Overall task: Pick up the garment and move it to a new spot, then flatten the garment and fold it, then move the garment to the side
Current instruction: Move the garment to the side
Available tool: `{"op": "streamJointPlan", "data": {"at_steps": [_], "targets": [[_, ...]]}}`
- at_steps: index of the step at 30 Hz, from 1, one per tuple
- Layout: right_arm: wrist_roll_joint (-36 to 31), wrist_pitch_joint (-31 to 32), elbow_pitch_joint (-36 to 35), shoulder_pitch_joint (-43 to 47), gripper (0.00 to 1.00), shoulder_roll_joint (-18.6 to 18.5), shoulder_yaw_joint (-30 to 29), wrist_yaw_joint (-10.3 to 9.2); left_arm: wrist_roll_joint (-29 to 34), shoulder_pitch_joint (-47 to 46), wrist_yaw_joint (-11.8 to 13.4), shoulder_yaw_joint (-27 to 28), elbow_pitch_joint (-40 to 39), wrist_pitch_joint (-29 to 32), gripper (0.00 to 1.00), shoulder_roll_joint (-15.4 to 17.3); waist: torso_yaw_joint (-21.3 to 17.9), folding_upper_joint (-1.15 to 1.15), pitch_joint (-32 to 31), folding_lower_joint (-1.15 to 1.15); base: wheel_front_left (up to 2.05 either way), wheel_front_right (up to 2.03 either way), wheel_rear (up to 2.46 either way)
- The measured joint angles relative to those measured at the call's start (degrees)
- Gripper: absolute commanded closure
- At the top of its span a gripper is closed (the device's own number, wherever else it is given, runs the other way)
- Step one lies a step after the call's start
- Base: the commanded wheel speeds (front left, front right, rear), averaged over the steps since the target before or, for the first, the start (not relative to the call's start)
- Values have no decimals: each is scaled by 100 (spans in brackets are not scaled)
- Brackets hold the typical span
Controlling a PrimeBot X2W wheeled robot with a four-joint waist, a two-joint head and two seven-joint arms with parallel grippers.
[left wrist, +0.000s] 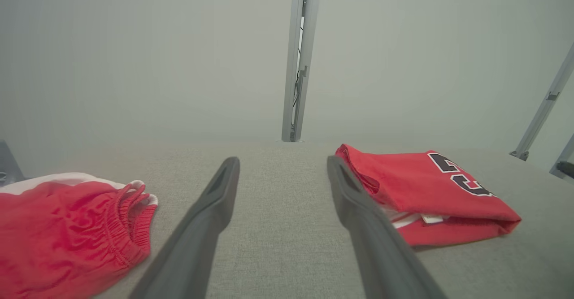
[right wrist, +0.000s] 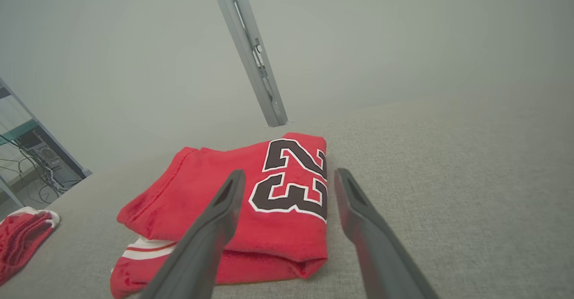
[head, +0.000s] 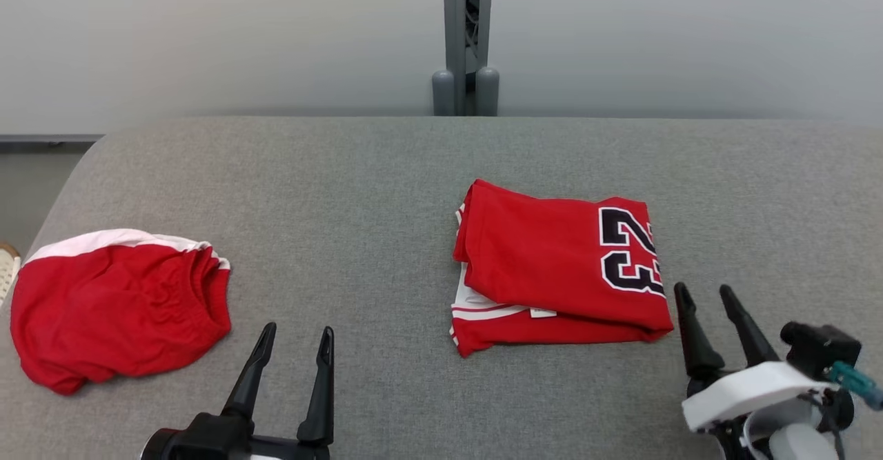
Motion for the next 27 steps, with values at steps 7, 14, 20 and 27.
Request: {"op": "streamJointPlan", "data": {"at_steps": [7,14,20,27], "targets": [[1156,0,995,-901,0,-328,325,0,78,-168,-119,-35,7,0,0,0,344,0,352,0,0,0,0],[1946,135,1637,-1389,0,-818,822,0,100,-309,-157,-76,20,0,0,1,662,0,645,0,0,0,0],[2491,136,2054,-1610,0,-946,1028,0,112,-399,-167,-118,31,0,0,-1,807,0,863,0,0,0,0],[2981,181,2114,-1777,76,-1085,1392,0,133,-475,-175,-129,68,0,0,0,868,0,975,0,0,0,0]]}}
